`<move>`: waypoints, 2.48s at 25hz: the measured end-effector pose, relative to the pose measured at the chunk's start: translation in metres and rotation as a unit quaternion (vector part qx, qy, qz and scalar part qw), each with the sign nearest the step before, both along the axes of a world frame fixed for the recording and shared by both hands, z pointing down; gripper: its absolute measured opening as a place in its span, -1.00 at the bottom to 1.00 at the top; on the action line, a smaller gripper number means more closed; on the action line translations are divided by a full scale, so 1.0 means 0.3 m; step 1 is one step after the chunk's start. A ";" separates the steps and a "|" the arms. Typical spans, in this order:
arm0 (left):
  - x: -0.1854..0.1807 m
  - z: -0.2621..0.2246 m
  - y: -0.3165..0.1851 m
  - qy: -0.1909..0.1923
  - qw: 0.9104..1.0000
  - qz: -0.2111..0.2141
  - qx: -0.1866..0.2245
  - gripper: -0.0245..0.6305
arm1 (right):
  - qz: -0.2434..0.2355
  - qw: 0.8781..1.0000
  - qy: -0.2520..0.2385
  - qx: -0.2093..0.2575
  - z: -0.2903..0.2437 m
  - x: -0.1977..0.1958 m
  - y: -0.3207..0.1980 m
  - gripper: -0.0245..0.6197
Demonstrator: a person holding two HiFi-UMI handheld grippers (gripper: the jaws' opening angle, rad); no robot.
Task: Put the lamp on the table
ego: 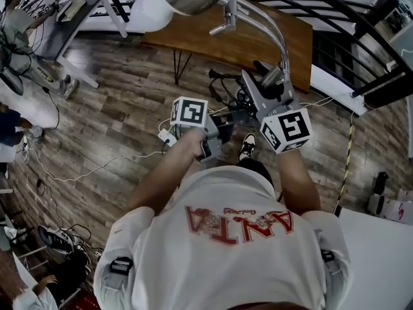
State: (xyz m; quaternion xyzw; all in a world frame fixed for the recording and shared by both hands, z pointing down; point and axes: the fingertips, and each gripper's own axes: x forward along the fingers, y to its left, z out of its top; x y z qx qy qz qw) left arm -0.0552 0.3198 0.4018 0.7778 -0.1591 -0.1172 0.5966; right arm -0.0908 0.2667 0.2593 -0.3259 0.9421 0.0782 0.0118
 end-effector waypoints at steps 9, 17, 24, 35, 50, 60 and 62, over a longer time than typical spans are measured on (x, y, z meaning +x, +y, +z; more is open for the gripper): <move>-0.010 0.005 -0.218 -0.006 1.000 -0.024 -0.007 -0.49 | -0.014 1.000 -0.010 -0.020 0.012 0.000 -0.228 -0.55; 0.060 -0.007 -0.512 -0.006 0.999 -0.038 -0.011 -0.48 | -0.029 0.999 -0.013 -0.025 0.000 0.067 -0.525 -0.55; 0.154 0.003 -0.781 -0.007 0.998 -0.055 -0.013 -0.48 | -0.041 0.999 -0.013 -0.031 0.012 0.162 -0.794 -0.55; 0.350 0.057 -1.148 -0.002 0.998 -0.057 -0.019 -0.49 | -0.040 0.999 -0.006 -0.034 0.071 0.354 -1.165 -0.55; 0.398 0.149 -1.403 -0.002 0.999 0.029 -0.046 -0.49 | 0.042 0.998 0.000 -0.056 0.173 0.432 -1.457 -0.56; 0.354 0.143 -1.587 -0.008 0.991 0.129 -0.042 -0.49 | 0.130 0.990 -0.006 -0.054 0.166 0.429 -1.646 -0.55; 0.363 0.154 -1.605 -0.005 0.988 0.149 -0.044 -0.49 | 0.148 0.987 -0.006 -0.055 0.180 0.444 -1.670 -0.55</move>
